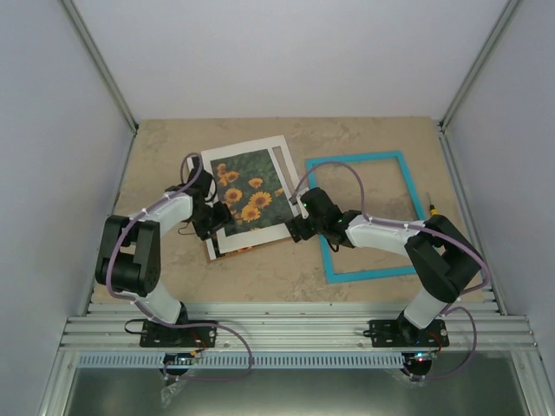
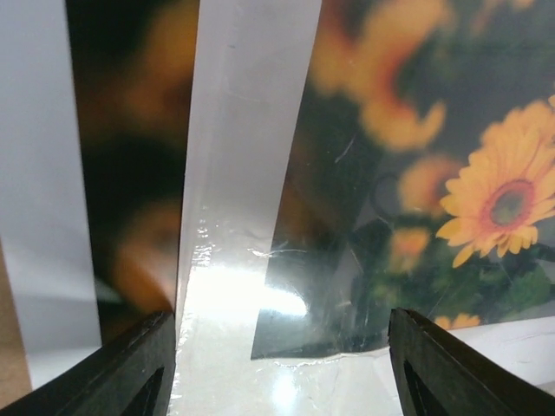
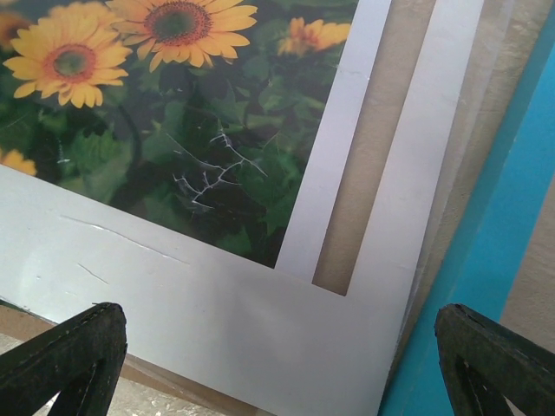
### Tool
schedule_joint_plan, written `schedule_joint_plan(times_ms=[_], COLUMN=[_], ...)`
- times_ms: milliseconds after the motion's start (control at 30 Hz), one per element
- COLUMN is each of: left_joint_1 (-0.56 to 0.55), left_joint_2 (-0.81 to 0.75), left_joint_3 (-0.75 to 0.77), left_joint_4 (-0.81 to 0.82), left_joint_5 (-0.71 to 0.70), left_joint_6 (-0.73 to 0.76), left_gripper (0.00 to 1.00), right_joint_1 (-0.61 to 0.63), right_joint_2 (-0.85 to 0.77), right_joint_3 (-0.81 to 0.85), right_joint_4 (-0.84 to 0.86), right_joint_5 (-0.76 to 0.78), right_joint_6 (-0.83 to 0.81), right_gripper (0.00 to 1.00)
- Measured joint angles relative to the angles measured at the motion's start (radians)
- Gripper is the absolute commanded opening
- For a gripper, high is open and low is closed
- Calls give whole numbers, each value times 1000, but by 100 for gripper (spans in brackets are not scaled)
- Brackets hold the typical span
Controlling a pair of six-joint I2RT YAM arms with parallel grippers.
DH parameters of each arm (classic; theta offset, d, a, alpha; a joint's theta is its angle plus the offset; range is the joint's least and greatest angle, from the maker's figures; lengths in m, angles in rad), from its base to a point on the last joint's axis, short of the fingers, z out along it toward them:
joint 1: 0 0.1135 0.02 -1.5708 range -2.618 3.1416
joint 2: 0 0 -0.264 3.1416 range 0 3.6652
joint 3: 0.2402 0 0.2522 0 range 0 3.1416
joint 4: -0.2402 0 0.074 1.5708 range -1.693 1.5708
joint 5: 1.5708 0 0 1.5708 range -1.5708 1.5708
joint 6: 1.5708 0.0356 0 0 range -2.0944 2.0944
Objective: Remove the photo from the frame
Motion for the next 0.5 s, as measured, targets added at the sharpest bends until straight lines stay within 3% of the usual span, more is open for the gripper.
schedule_joint_plan(times_ms=[500], left_joint_1=[-87], left_joint_2=[15], left_joint_3=[18], left_joint_4=[4], left_joint_5=[10], left_joint_6=[-9], left_gripper=[69], right_joint_1=[0], right_joint_2=[-3], right_joint_3=[0], right_joint_4=[-14], right_joint_5=[3], right_joint_6=[1], right_gripper=[98])
